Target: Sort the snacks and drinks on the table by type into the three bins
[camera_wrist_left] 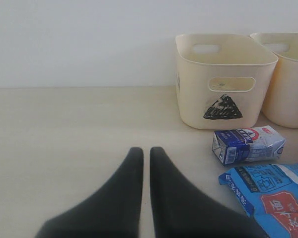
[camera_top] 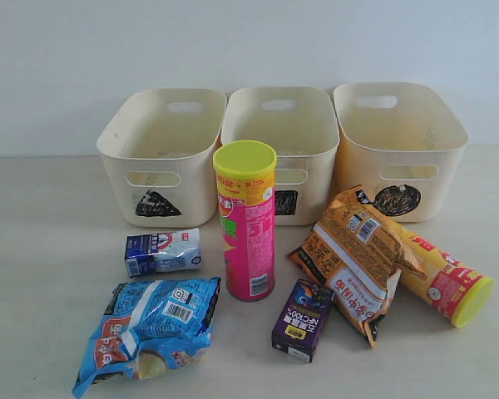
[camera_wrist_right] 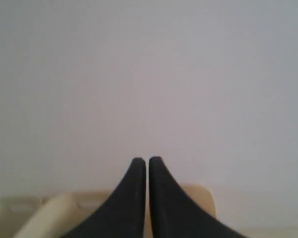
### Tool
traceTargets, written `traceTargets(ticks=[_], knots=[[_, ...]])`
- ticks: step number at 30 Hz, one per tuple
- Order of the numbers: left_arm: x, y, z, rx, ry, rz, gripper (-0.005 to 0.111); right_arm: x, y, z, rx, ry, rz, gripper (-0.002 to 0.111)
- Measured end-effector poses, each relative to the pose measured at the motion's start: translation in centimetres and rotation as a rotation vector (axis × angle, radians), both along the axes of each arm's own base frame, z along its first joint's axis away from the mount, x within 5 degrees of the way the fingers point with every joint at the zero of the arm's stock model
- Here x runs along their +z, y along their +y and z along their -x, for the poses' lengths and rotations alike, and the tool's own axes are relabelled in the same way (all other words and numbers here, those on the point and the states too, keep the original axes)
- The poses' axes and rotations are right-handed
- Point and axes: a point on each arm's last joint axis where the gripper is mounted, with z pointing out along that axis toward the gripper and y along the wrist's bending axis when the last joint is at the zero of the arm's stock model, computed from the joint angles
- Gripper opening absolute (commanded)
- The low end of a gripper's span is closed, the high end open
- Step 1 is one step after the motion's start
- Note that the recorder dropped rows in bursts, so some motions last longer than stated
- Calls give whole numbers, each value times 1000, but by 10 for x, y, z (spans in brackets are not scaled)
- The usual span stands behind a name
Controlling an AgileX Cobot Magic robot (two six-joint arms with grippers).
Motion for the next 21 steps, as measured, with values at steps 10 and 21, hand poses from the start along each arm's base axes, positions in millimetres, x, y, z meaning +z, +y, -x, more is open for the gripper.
traceTargets(ticks=[10,21], knots=[[0,0,0,0,0,0,4,-42,-5,-63,-45,730,288,0],[0,0,0,0,0,0,4,-80,28,-73,410,1144,339,6]])
